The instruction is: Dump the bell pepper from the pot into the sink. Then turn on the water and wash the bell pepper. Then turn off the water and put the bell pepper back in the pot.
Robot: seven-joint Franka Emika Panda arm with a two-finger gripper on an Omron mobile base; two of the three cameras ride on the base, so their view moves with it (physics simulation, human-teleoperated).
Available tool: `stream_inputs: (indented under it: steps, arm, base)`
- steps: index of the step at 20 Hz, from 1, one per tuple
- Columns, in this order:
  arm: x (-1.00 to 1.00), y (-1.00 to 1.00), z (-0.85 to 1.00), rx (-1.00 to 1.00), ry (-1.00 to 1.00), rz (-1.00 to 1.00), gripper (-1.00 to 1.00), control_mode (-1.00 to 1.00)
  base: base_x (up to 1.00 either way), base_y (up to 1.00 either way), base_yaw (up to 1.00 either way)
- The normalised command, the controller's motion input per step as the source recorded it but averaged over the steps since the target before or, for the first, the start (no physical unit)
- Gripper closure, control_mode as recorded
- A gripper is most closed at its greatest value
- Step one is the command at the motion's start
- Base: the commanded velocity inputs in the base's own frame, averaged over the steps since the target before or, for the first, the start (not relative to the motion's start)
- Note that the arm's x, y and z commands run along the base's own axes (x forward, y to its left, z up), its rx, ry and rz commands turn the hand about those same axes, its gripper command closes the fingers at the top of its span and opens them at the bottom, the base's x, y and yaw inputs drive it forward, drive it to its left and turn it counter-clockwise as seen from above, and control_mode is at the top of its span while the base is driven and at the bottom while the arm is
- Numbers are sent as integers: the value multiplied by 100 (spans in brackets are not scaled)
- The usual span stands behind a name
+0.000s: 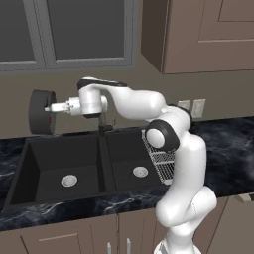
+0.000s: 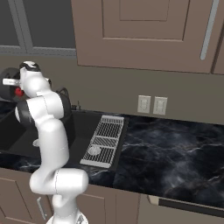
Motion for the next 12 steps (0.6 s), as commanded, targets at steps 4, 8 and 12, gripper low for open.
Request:
stream_inputs:
  steps: [4,8,12]
  arm:
    - [14,2,2,11,3,-4,100,-100]
    - [15,1,0,8,3,-5,100,-100]
    - [9,4,0,7,2,-4,100,-100]
  base:
    - [0,0,0]
    - [0,0,0]
    - [0,0,0]
